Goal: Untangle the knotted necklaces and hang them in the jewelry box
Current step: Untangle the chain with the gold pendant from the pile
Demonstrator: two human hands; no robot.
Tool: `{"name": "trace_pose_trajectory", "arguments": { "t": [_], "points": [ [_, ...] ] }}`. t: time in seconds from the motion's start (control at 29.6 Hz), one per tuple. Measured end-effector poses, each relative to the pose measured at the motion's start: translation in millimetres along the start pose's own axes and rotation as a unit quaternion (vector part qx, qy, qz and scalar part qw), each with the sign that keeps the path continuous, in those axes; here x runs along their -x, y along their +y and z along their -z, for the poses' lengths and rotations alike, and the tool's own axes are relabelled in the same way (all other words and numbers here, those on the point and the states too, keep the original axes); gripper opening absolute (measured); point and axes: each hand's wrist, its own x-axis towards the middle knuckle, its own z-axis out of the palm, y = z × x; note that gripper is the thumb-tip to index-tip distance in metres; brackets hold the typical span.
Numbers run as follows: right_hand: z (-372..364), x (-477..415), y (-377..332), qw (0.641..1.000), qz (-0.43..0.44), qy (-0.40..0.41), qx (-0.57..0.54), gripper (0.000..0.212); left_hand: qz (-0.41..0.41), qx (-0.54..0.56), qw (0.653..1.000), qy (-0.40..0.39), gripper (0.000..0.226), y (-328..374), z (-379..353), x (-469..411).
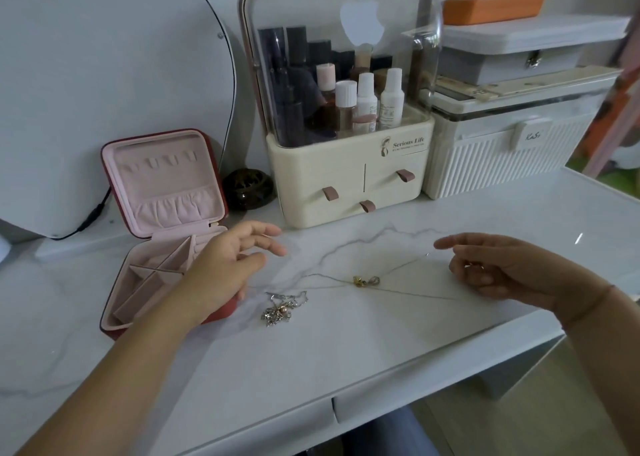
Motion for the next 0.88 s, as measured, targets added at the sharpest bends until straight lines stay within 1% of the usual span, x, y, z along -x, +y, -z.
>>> {"name": "trace_pose_trajectory", "arguments": {
  "t": [0.07, 0.17, 0.2, 0.24, 0.27, 0.3, 0.34, 0.37, 0.41, 0.44, 0.51, 0.57, 0.64, 0.78, 0.88],
  "points": [
    [-3, 0, -1, 0.997, 0.01, 0.035, 0.064, 0.025, -0.014, -0.052, 0.998, -0.013, 0.037, 1, -7, 1],
    [-5, 3, -4, 0.976, 0.023, 0.096, 0.193, 0.016, -0.031, -0.124, 0.991, -0.028, 0.031, 3, -16, 4],
    [-5, 3, -4, 0.96, 0.031, 0.12, 0.25, 0.013, -0.039, -0.157, 0.986, -0.027, 0.028, 4, -18, 5],
    [-7, 4, -5, 0.937, 0.043, 0.147, 0.315, 0.008, -0.051, -0.192, 0.98, -0.02, 0.026, 5, -20, 6],
    [-10, 4, -5, 0.904, 0.055, 0.173, 0.386, 0.005, -0.065, -0.227, 0.972, -0.009, 0.023, 6, -22, 6],
    [-15, 4, -4, 0.868, 0.068, 0.194, 0.453, 0.007, -0.082, -0.267, 0.96, 0.005, 0.02, 7, -25, 4],
    [-22, 4, -2, 0.839, 0.087, 0.206, 0.496, 0.013, -0.099, -0.312, 0.945, 0.022, 0.018, 8, -30, 3],
    [-30, 4, -1, 0.827, 0.111, 0.215, 0.507, 0.02, -0.111, -0.351, 0.929, 0.039, 0.016, 8, -34, 1],
    [-41, 3, 0, 0.826, 0.143, 0.216, 0.5, 0.025, -0.118, -0.374, 0.918, 0.051, 0.014, 9, -40, -1],
    [-54, 1, 1, 0.831, 0.177, 0.202, 0.486, 0.029, -0.121, -0.382, 0.915, 0.053, 0.012, 10, -47, -3],
    [-80, -7, 5, 0.839, 0.22, 0.15, 0.474, 0.034, -0.123, -0.358, 0.925, 0.024, 0.015, 13, -60, -8],
    [-100, -19, 11, 0.841, 0.231, 0.118, 0.474, 0.035, -0.114, -0.327, 0.938, -0.025, 0.028, 15, -73, -14],
    [-109, -28, 16, 0.848, 0.231, 0.114, 0.463, 0.03, -0.096, -0.317, 0.942, -0.061, 0.033, 13, -81, -20],
    [-108, -34, 23, 0.875, 0.255, 0.119, 0.394, 0.011, -0.098, -0.272, 0.954, -0.073, 0.017, 5, -86, -26],
    [-106, -34, 22, 0.878, 0.253, 0.114, 0.389, 0.006, -0.118, -0.263, 0.955, -0.076, 0.014, 1, -86, -26]
  ]
}}
